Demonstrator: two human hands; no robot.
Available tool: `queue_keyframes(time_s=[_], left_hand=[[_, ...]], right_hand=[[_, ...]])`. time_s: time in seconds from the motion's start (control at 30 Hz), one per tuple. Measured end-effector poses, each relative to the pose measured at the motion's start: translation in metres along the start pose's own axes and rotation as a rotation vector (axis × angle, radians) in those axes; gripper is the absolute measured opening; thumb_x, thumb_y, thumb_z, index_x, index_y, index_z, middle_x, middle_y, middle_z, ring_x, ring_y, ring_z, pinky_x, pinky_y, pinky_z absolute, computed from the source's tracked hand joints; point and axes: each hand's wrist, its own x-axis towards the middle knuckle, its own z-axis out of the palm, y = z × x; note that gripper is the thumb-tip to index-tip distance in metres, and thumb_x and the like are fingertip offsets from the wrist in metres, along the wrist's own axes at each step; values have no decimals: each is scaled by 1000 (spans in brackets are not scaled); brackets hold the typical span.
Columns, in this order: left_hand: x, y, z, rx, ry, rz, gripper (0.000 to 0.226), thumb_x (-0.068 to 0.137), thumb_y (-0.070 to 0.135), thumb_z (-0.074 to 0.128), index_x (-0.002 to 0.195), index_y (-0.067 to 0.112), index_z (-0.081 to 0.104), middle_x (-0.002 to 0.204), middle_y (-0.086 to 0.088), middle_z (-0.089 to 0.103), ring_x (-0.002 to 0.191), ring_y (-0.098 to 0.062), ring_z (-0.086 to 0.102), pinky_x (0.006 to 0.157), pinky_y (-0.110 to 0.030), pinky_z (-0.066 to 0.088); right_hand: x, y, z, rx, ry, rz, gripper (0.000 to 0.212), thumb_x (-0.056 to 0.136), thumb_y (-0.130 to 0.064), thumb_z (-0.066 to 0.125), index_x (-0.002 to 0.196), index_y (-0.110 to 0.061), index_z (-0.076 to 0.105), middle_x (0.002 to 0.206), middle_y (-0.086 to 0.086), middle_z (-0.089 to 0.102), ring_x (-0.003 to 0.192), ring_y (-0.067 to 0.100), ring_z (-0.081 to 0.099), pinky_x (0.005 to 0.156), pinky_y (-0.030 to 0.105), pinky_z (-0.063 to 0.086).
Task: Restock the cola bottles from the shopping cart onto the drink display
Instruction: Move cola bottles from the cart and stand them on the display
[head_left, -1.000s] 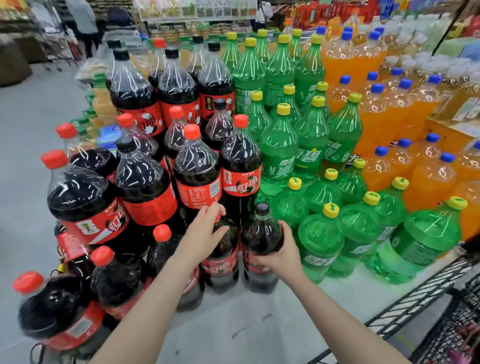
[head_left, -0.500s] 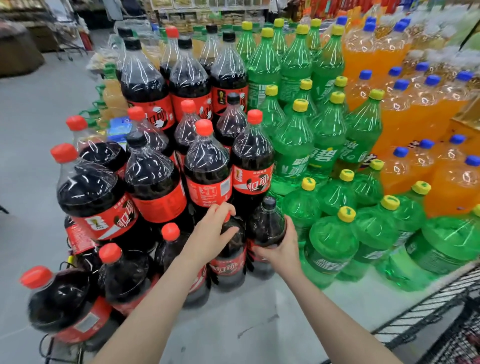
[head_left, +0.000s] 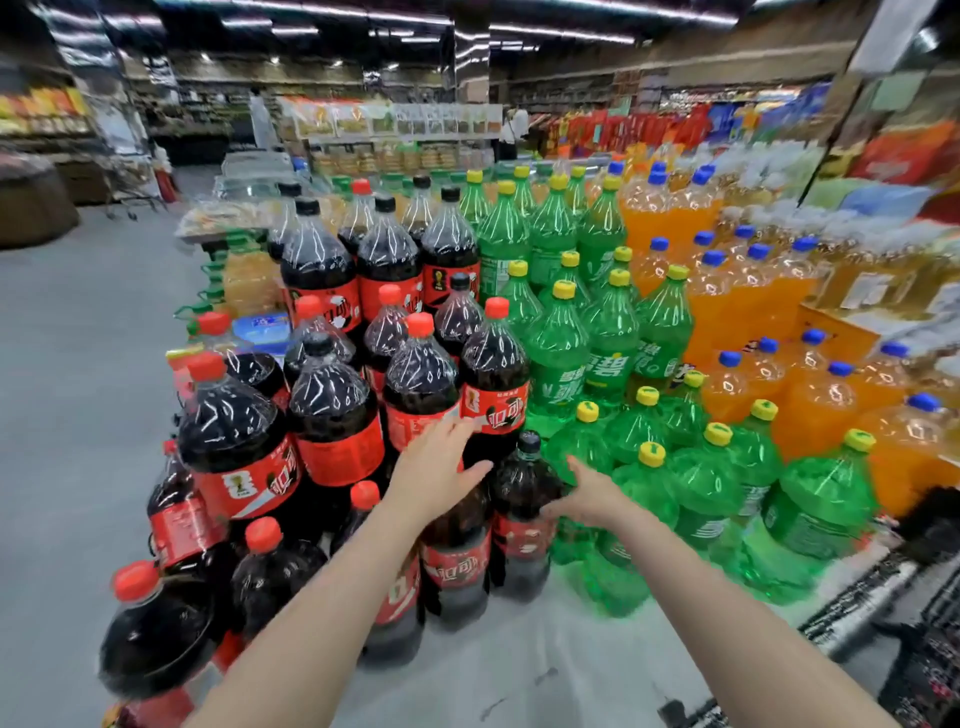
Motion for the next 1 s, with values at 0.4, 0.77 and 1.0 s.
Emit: queue_keyframes(time_s=[0.4, 0.77, 1.0], left_hand=[[57, 119, -54, -267, -164, 202, 39, 88, 28, 63, 123, 18, 50, 115, -3, 56, 102, -19, 56, 93, -38, 47], [-4, 303, -2, -430, -374, 273, 25, 91, 20, 58, 114, 12, 56, 106, -5, 62, 92, -19, 59, 78, -24, 45], [-75, 443, 70, -654, -218, 391, 12, 85, 5, 62, 97, 5, 63, 83, 5, 61, 71, -8, 55, 68, -8, 40]], right_hand=[[-131, 4, -107, -63, 55, -43, 65, 84, -37, 67, 141, -24, 39, 140, 6, 47, 120, 22, 51, 103, 35, 42], [-265, 142, -172, -36, 233, 40, 51, 86, -41, 63, 132, -23, 50, 132, -1, 54, 112, 15, 55, 95, 31, 48], [-367, 265, -189, -79, 367, 47, 38, 86, -28, 65, 122, -15, 59, 117, -3, 61, 99, 8, 54, 84, 21, 42]])
